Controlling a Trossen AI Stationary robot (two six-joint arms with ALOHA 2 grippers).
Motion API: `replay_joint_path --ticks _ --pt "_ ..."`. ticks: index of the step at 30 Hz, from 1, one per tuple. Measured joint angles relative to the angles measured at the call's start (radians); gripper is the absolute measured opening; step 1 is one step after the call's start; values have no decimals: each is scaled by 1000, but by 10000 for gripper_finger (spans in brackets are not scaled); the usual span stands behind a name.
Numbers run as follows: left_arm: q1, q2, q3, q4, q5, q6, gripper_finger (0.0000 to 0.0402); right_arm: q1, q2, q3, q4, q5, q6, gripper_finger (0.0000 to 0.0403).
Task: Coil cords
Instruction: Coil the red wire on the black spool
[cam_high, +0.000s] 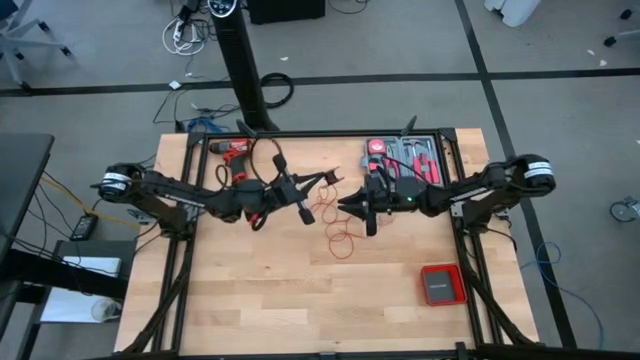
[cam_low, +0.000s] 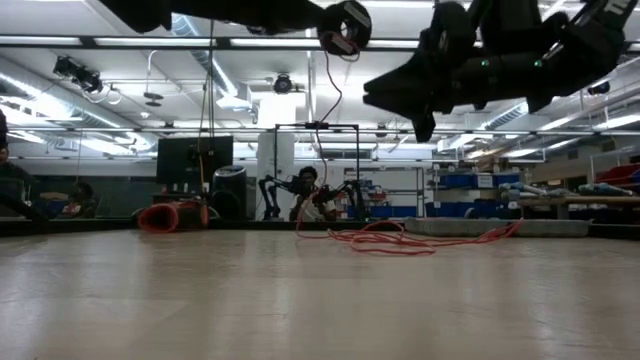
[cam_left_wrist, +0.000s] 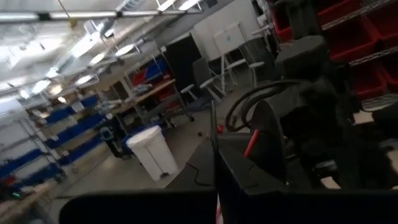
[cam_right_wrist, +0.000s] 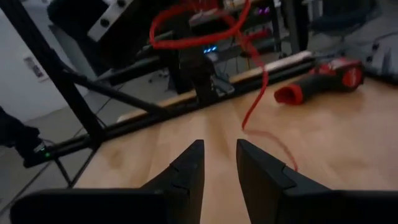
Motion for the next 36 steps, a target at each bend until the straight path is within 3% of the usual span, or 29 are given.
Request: replay_joint_path --ticks 6,11,17,22,26,32,36 --pt "72 0 0 -47 153 -36 0 -112 82 27 -4 -147 9 94" --pt "137 0 0 -95 319 -90 0 -171 91 29 28 -203 -42 92" --pt "223 0 0 -106 446 -138 0 -241 91 29 64 -278 -9 93" --pt "247 0 0 -108 459 -137 0 -295 91 30 93 -336 65 91" --pt "246 0 0 -84 435 -136 0 -262 91 30 166 -336 30 91" --pt "245 0 0 -63 433 -135 0 -206 91 30 176 -221 7 87" --pt "245 0 0 -57 445 -137 0 -198 91 30 188 -204 -28 87"
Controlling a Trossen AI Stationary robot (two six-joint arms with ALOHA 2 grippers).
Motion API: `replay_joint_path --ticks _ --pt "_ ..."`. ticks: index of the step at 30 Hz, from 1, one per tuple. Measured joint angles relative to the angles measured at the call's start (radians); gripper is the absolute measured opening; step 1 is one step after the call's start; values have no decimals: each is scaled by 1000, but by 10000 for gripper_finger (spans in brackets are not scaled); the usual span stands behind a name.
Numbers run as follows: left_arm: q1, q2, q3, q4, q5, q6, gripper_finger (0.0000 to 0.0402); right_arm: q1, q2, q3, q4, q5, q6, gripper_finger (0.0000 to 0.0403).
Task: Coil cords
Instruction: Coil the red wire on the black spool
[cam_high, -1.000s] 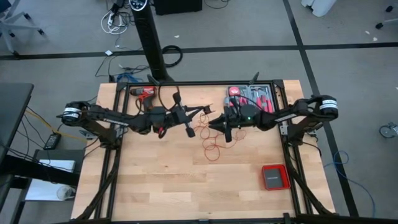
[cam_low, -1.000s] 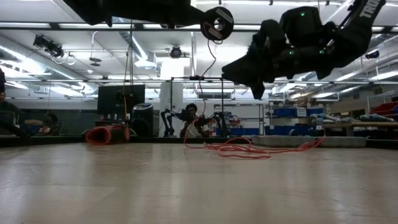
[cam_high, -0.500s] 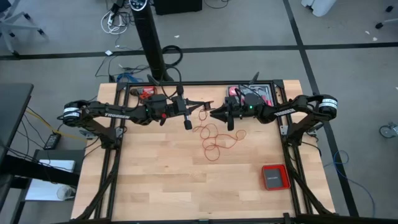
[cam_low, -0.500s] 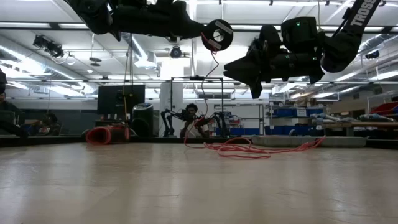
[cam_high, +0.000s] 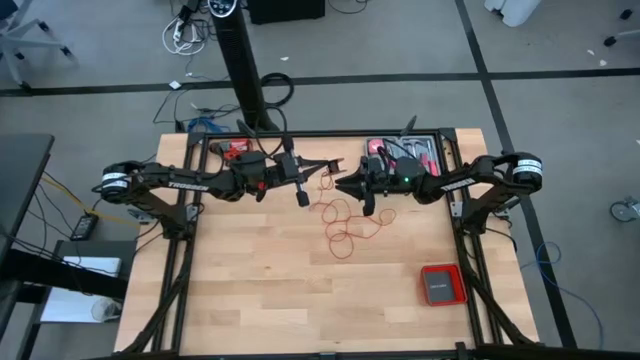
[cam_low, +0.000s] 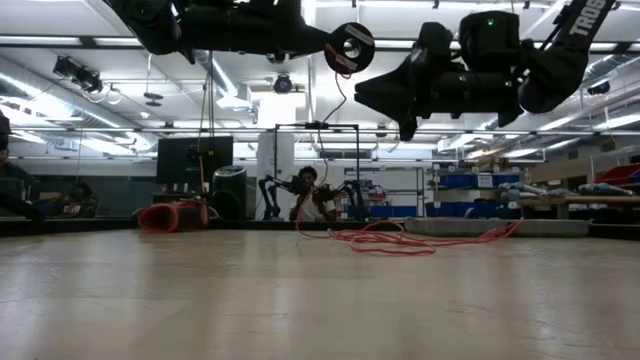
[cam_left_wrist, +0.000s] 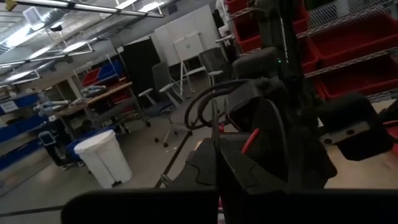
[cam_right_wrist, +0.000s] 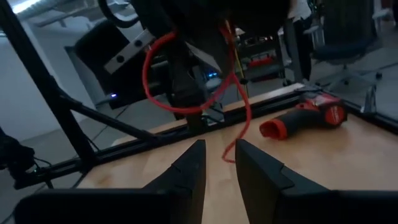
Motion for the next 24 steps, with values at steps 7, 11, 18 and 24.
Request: replay_joint_path --ticks 7,11,18,24 --pt "-1 3 0 -4 9 -3 0 65 0 0 53 8 -79 82" --pt "-1 3 0 -7 -17 -8 0 100 0 0 46 57 -192 78" --pt "-1 3 0 -11 -56 -81 0 151 -1 0 -65 175 -459 73" --pt "-1 3 -1 -14 -126 -126 0 216 -21 0 -122 390 -669 73"
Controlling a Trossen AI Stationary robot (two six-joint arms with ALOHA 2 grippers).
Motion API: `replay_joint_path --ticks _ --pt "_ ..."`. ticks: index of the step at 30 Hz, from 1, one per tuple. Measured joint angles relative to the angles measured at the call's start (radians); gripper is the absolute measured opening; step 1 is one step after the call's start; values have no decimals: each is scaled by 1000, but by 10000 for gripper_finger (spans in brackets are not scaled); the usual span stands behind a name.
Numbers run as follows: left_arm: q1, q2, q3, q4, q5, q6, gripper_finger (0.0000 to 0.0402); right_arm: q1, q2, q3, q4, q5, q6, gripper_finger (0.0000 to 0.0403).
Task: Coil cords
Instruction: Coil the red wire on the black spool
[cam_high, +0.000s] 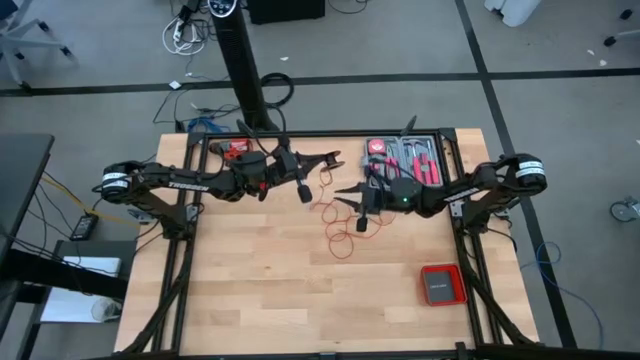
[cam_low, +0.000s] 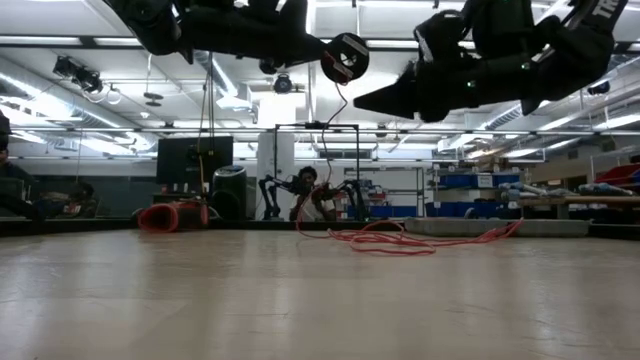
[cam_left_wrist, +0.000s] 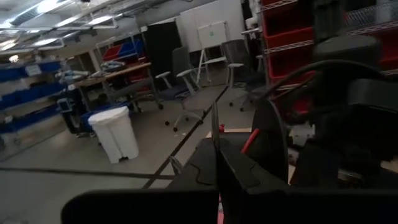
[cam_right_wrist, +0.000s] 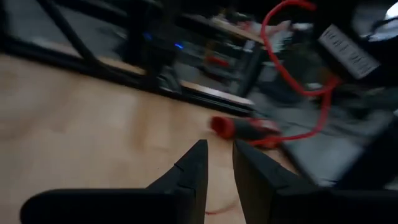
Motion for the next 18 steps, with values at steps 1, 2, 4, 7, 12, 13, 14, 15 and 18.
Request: replay_joint_path --ticks 1,2,4,7,12,13,14,15,18 --pt "0 0 0 -1 -5 -4 0 13 -2 0 2 39 -38 73" --pt "0 0 0 -1 -5 -6 0 27 -4 0 6 64 -76 74" --pt "0 0 0 -2 -5 -6 0 54 -4 0 22 95 -135 75" --pt "0 0 0 -3 -5 -6 0 96 -4 0 64 160 -158 75" --pt "0 0 0 -3 -11 -34 0 165 -4 6 103 270 -303 74" --pt "0 0 0 -3 -18 -36 0 175 -4 17 103 282 -327 75" --pt "0 0 0 -3 -29 -36 0 184 -4 29 102 292 -338 76" --pt "0 0 0 -3 -39 -36 0 191 -5 45 90 298 -340 77" --pt "0 0 0 -3 -66 -49 0 198 -5 97 -9 353 -255 79"
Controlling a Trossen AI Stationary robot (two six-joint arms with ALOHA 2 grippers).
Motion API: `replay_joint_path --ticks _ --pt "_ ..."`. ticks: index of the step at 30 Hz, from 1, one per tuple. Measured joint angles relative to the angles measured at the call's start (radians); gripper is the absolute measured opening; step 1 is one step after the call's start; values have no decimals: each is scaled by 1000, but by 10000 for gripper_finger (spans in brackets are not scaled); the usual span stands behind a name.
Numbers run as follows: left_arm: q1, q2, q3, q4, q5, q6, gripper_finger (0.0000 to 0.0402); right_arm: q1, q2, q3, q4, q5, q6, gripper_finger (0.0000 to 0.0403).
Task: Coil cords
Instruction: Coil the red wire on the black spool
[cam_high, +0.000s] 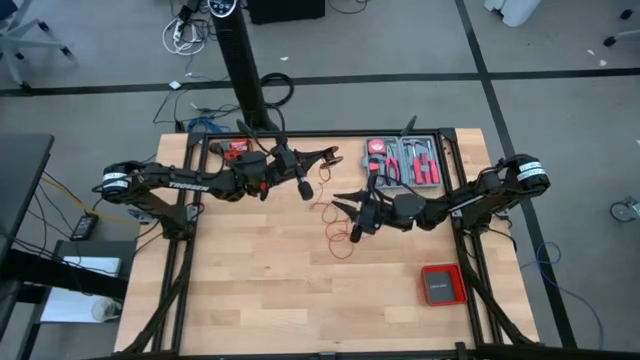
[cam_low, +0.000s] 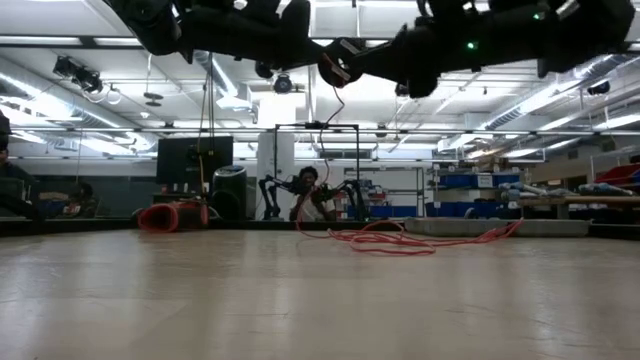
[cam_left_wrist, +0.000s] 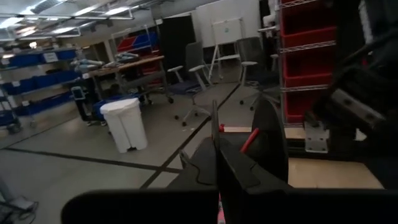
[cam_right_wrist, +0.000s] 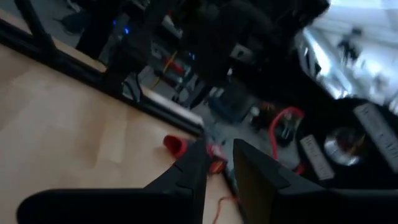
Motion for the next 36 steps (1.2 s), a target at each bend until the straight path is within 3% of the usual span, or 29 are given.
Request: replay_joint_path --ticks 3,8,25,32,36 --pt "0 0 0 24 -13 -10 0 -14 0 57 -113 73 82 79" --pt "-5 0 0 39 -15 -10 0 -13 0 136 -229 199 57 80" --pt "-6 0 0 34 0 -46 0 46 0 144 -188 220 92 79" --pt "-6 0 0 39 55 -56 0 37 0 144 -195 241 352 80" --pt "-6 0 0 78 126 12 0 19 0 144 -213 243 458 80"
